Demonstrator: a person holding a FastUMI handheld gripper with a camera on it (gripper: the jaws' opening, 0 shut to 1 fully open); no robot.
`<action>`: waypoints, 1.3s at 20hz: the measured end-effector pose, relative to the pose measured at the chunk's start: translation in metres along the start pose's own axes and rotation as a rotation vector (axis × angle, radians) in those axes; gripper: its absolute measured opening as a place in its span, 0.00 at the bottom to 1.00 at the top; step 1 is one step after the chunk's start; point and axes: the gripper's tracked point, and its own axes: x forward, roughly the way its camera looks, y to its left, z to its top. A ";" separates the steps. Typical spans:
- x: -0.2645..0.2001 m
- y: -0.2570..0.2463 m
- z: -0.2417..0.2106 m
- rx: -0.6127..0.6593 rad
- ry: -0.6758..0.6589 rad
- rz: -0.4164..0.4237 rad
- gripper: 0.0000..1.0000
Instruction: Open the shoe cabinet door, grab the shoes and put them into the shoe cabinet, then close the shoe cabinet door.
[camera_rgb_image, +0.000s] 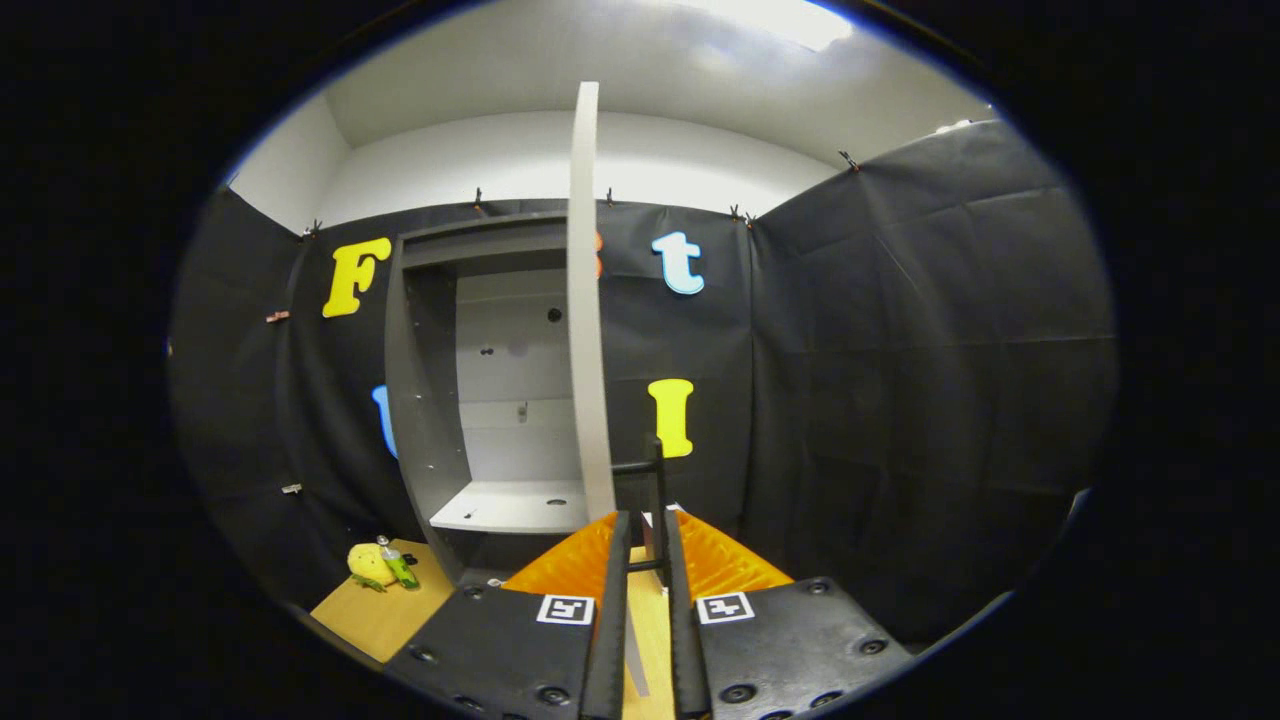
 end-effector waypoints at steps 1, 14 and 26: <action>-0.006 0.010 0.006 0.012 -0.018 0.019 0.44; -0.014 0.156 -0.137 0.015 0.291 0.277 0.98; -0.020 0.170 -0.387 -0.047 0.640 0.264 0.99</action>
